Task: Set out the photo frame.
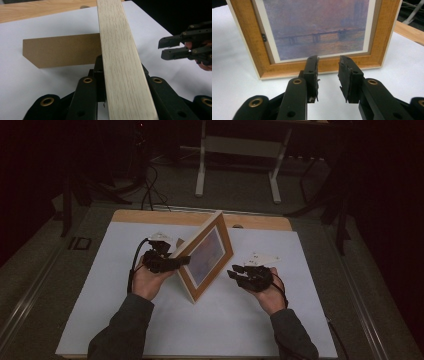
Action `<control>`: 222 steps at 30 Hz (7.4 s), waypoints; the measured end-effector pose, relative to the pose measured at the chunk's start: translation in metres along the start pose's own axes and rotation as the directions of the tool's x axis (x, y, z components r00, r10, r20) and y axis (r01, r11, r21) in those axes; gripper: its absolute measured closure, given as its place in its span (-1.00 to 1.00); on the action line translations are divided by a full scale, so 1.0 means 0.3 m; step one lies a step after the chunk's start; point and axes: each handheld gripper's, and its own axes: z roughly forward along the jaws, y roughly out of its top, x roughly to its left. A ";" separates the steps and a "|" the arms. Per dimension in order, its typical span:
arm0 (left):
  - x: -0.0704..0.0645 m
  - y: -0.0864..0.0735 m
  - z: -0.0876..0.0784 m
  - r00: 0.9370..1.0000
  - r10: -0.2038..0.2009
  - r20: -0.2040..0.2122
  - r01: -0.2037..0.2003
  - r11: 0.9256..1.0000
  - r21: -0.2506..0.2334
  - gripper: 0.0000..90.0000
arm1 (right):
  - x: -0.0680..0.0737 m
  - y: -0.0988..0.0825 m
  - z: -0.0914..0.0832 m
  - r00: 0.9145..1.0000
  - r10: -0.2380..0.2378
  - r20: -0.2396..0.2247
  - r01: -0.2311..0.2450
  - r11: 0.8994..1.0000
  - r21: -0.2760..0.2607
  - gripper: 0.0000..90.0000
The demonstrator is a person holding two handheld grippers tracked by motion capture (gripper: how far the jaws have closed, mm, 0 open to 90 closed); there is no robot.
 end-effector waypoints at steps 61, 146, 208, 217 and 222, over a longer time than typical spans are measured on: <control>0.125 0.041 -0.009 0.969 0.096 0.226 -0.119 0.989 0.088 0.67 | -0.091 0.023 -0.082 0.997 0.030 0.067 -0.028 0.999 -0.030 0.46; 0.065 -0.003 -0.047 0.970 0.224 0.098 -0.222 0.975 -0.026 0.43 | -0.278 0.093 -0.035 0.991 0.087 -0.100 -0.096 0.992 -0.084 0.36; 0.172 0.042 -0.008 0.998 0.042 0.040 -0.039 0.996 -0.075 0.40 | -0.228 0.088 -0.055 0.970 0.240 0.037 -0.236 0.967 -0.094 0.39; 0.171 0.041 -0.016 0.996 0.008 0.093 -0.005 1.000 -0.029 0.41 | -0.213 0.081 -0.079 0.967 0.254 0.028 -0.252 0.966 -0.061 0.39; 0.166 0.032 -0.022 0.994 -0.008 0.111 0.011 1.000 -0.023 0.42 | -0.207 0.079 -0.087 0.967 0.254 0.026 -0.252 0.966 -0.052 0.39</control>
